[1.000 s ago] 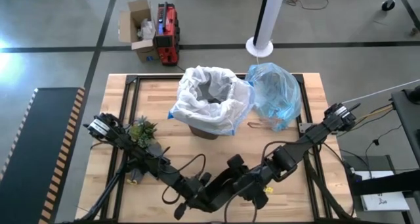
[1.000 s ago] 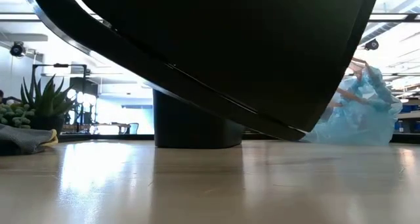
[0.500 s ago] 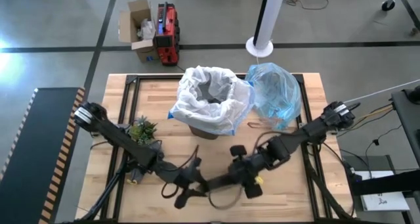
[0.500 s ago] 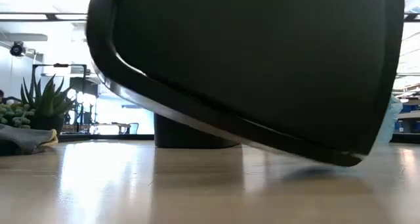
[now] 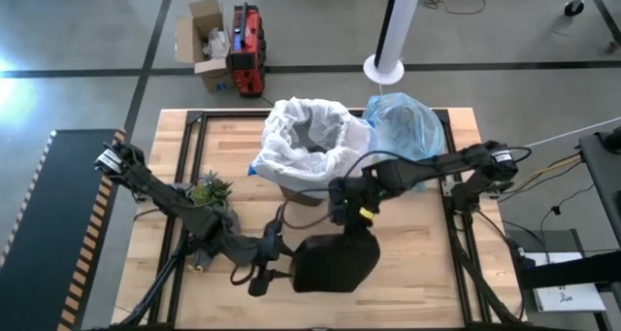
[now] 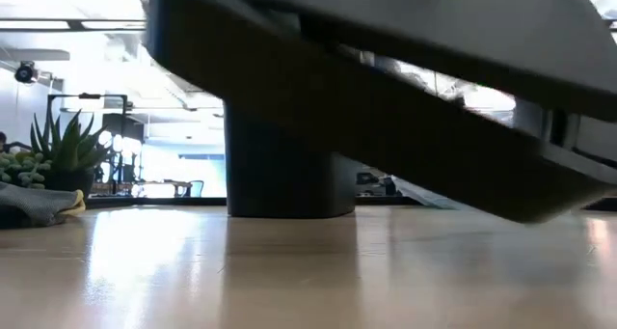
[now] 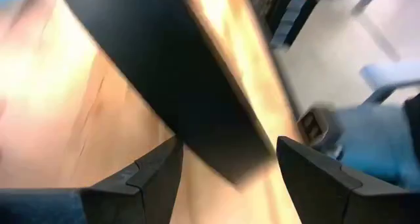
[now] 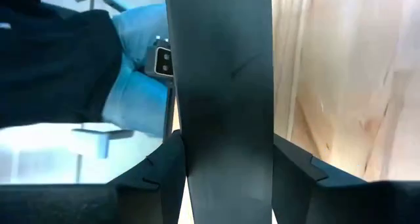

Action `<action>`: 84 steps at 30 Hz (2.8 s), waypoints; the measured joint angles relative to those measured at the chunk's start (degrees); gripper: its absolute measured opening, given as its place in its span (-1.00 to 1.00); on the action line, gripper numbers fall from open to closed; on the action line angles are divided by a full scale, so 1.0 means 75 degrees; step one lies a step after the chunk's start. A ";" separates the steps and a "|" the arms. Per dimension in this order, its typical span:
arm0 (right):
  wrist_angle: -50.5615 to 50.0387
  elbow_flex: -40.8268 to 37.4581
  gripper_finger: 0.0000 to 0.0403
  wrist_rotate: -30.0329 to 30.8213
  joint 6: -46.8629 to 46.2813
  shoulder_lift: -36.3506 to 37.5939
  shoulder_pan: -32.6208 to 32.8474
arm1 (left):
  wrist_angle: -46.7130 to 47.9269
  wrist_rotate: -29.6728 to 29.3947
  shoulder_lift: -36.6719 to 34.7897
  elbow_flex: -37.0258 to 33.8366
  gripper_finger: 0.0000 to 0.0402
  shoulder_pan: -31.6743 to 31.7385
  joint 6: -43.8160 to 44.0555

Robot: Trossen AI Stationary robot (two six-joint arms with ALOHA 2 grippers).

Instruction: Place trash/remove bag and relplace

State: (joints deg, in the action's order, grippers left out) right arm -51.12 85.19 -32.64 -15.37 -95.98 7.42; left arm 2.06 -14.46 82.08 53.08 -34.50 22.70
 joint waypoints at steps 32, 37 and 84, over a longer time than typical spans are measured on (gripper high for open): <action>-0.0462 -0.0569 0.70 0.4611 -0.0072 0.1634 0.0838 | -0.0338 -0.1804 0.0971 -0.0189 0.11 -0.0364 0.0562; -0.0580 -0.0734 0.68 0.5763 -0.0793 0.2481 0.1850 | -0.0410 -0.1891 0.1358 -0.0192 0.08 -0.0364 0.0785; -0.2436 -0.0669 0.28 0.4630 -0.0679 -0.1620 0.6053 | -0.1331 -0.2337 0.1868 -0.0195 -0.03 -0.1200 0.1733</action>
State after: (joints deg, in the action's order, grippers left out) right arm -69.39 80.17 2.08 -20.46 -108.14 52.82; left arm -7.92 -31.98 96.09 51.62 -43.50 35.70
